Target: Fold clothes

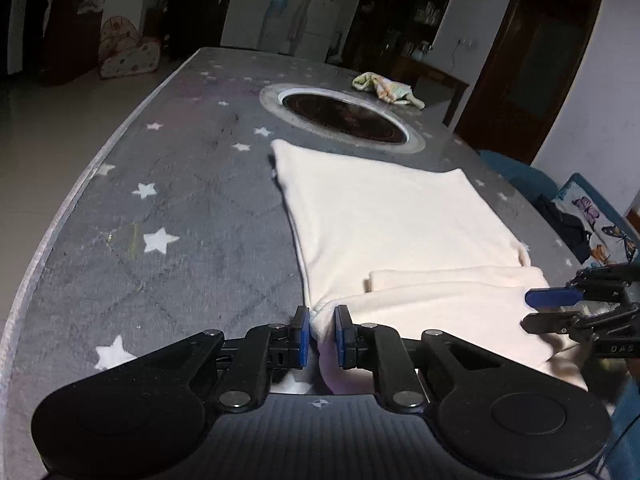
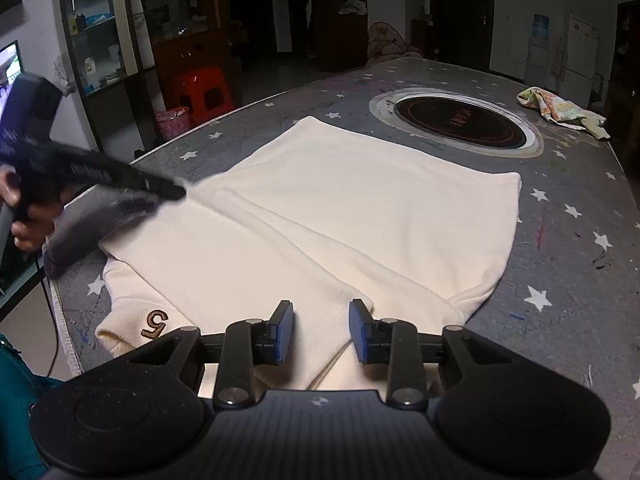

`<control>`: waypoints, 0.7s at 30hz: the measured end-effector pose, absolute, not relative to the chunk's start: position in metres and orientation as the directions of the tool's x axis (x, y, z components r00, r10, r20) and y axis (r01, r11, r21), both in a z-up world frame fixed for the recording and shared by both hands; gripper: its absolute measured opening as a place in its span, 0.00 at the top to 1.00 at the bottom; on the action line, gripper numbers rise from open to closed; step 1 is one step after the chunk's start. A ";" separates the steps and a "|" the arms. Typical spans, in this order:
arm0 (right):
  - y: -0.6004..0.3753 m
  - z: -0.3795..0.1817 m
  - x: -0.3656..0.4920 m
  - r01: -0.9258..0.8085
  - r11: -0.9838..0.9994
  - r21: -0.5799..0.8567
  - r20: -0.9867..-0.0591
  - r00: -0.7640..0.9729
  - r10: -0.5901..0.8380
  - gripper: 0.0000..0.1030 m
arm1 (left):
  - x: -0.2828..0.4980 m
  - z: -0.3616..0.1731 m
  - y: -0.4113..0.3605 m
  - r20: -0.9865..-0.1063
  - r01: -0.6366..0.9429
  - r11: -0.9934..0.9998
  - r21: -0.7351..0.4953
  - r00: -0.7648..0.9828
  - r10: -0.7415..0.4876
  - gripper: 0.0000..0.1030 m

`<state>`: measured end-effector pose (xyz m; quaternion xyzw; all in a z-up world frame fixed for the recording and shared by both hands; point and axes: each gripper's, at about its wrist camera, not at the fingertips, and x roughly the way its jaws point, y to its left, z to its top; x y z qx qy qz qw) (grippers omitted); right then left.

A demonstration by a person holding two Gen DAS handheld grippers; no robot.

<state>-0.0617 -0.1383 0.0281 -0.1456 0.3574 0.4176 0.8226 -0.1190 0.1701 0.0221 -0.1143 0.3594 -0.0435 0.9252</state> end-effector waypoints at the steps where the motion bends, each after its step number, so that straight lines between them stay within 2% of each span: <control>1: -0.138 0.028 -0.061 -0.789 0.611 0.056 -0.712 0.397 0.578 0.62 | -0.118 0.022 0.170 -0.661 -0.005 0.972 -0.234 0.734 -0.155 0.86; 4: -0.138 0.027 -0.060 -0.784 0.619 0.056 -0.718 0.399 0.570 0.61 | -0.114 0.025 0.172 -0.670 -0.016 0.973 -0.231 0.728 -0.147 0.80; 5: -0.138 0.028 -0.060 -0.783 0.620 0.052 -0.717 0.403 0.569 0.61 | -0.113 0.025 0.174 -0.673 -0.024 0.973 -0.231 0.726 -0.141 0.72; 6: -0.138 0.028 -0.060 -0.782 0.621 0.049 -0.716 0.406 0.568 0.61 | -0.112 0.026 0.175 -0.675 -0.032 0.973 -0.230 0.725 -0.136 0.69; 7: -0.138 0.030 -0.060 -0.782 0.622 0.045 -0.714 0.410 0.567 0.61 | -0.112 0.029 0.176 -0.670 -0.039 0.973 -0.227 0.731 -0.127 0.69; 10: -0.138 0.035 -0.063 -0.782 0.623 0.030 -0.705 0.425 0.567 0.61 | -0.113 0.043 0.178 -0.631 -0.048 0.975 -0.219 0.769 -0.104 0.73; 13: -0.138 0.040 -0.062 -0.778 0.628 0.036 -0.687 0.437 0.581 0.61 | -0.106 0.051 0.178 -0.598 -0.010 0.964 -0.265 0.786 -0.157 0.75; 14: -0.138 0.042 -0.062 -0.776 0.629 0.040 -0.680 0.440 0.586 0.61 | -0.102 0.051 0.175 -0.596 0.005 0.961 -0.275 0.784 -0.175 0.79; 20: -0.134 0.035 -0.055 -0.762 0.643 0.068 -0.686 0.433 0.585 0.61 | -0.077 0.027 0.164 -0.651 0.017 0.964 -0.264 0.734 -0.191 0.81; 21: -0.134 0.033 -0.053 -0.757 0.649 0.073 -0.692 0.431 0.580 0.61 | -0.075 0.022 0.166 -0.662 0.007 0.966 -0.257 0.727 -0.181 0.87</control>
